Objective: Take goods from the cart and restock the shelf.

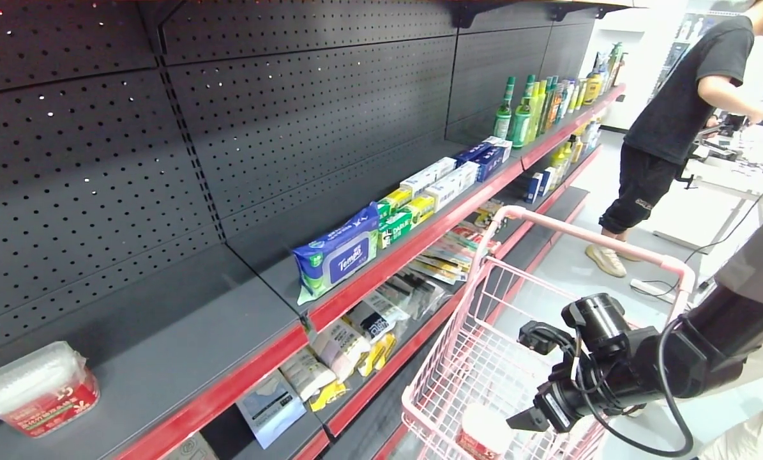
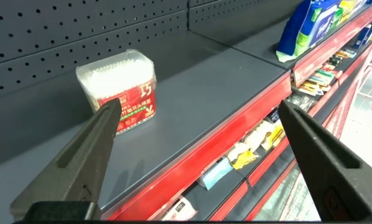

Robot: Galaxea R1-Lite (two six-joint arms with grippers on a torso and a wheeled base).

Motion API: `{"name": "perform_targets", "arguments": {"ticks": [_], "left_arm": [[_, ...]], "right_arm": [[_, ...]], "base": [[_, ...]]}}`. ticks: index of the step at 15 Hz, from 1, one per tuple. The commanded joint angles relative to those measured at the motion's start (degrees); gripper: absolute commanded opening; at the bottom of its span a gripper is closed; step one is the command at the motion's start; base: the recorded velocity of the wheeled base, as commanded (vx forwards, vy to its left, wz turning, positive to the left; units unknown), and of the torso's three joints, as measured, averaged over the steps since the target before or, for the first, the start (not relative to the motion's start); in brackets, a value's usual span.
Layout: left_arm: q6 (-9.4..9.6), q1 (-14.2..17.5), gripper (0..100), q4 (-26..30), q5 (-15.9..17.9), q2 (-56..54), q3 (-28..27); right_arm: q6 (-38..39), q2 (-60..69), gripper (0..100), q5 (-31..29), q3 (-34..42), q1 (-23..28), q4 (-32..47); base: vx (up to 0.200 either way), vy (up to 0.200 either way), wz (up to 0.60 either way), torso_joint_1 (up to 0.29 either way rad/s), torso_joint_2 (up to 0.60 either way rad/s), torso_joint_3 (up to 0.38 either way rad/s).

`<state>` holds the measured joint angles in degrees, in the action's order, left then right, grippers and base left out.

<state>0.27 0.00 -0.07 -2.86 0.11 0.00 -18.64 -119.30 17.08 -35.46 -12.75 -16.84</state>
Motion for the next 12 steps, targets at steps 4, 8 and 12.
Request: {"name": "perform_targets", "arguments": {"ticks": [4,8,12], "left_arm": [[0.00,0.00,100,-0.01,-0.04,-0.02,0.00],[0.00,0.00,100,-0.01,-0.04,-0.02,0.00],[0.00,0.00,100,-0.01,-0.04,-0.02,0.00]], "right_arm": [[-0.78,-1.46,100,-0.12,5.23,-0.61,-7.25],[-0.87,-2.43,100,0.06,3.56,-1.93,-7.25],[-0.34,-4.45,100,0.15,-0.40,-4.83,-7.25]], "base": [[0.000,0.000,-0.45,-0.002,0.00,0.004],[0.000,0.000,0.00,0.000,0.00,0.000],[0.000,0.000,0.00,0.000,0.00,0.000]]}}
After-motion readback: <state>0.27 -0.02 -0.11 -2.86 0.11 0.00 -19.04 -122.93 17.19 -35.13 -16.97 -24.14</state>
